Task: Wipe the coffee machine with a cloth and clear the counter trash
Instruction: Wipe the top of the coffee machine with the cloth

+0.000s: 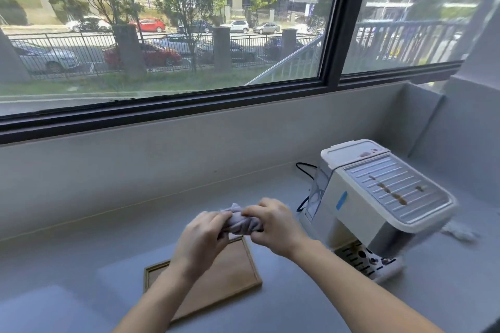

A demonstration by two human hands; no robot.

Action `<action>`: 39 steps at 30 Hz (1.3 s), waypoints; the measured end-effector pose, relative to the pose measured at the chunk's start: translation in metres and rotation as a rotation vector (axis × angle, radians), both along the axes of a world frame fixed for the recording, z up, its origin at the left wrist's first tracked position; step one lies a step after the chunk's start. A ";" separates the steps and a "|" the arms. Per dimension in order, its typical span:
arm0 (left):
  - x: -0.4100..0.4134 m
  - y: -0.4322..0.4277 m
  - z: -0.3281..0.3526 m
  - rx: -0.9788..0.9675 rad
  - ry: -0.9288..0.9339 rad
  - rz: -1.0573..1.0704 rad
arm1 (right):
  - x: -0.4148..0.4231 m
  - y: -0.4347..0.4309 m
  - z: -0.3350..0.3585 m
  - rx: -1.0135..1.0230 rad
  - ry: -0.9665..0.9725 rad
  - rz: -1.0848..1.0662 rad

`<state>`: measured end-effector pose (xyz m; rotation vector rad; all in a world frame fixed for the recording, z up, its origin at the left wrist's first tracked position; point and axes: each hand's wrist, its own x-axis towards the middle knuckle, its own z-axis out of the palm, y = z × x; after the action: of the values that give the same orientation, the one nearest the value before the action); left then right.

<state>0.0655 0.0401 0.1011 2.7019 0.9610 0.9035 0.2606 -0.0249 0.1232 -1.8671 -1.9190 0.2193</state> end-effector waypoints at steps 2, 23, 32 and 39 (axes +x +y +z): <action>0.013 0.000 0.017 0.030 -0.060 -0.014 | 0.008 -0.008 0.020 0.061 -0.012 -0.049; 0.204 -0.083 0.147 0.155 -0.409 -0.281 | 0.160 -0.143 0.154 0.437 -0.088 -0.401; 0.297 -0.136 0.146 0.141 -0.441 -0.266 | 0.266 -0.183 0.156 0.449 -0.113 -0.378; 0.302 -0.165 0.073 0.073 -0.286 0.005 | 0.315 -0.195 0.106 0.176 -0.134 -0.439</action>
<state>0.3678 -0.1246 0.1739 2.5314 0.8892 1.3054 0.5759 -0.2202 0.2290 -2.1618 -1.4982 -0.2109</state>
